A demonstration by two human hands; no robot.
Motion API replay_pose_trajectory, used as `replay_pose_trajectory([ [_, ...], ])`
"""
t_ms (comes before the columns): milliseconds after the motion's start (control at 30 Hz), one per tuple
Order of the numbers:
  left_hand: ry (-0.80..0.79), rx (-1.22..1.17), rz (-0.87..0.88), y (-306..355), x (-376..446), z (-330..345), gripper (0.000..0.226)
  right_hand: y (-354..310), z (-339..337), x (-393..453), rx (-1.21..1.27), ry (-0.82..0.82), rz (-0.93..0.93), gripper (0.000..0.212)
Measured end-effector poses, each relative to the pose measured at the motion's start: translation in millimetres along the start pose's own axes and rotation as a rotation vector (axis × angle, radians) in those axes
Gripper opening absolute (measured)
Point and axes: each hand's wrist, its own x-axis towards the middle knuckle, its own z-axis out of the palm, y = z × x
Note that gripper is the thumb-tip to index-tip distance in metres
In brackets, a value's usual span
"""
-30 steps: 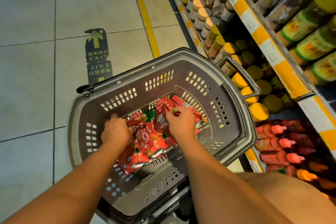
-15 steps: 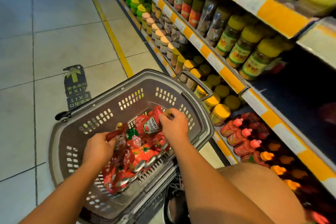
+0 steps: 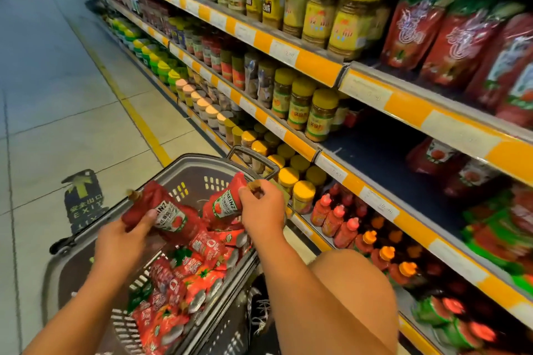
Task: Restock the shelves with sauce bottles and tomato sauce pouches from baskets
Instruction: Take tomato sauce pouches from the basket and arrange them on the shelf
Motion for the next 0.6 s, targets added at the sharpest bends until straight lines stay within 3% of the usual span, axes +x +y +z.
replay_pose_trajectory([
  [133, -0.012, -0.204, 0.021, 37, -13, 9, 0.014, -19, -41, 3, 0.068, 0.062, -0.072, 0.027],
  [233, -0.025, -0.254, 0.051, 58, -18, 20, 0.016, -26, -88, 7, 0.068, 0.116, -0.127, 0.026],
  [367, -0.145, -0.401, 0.062, 86, -33, 53, 0.01, -28, -160, 10, 0.076, 0.225, -0.142, 0.022],
  [467, -0.23, -0.5, 0.049, 103, -47, 88, 0.017, -27, -211, 5, 0.045, 0.315, -0.174, 0.02],
  [600, -0.316, -0.518, 0.052, 120, -64, 141, 0.016, -19, -267, 5, 0.016, 0.43, -0.174, 0.02],
])
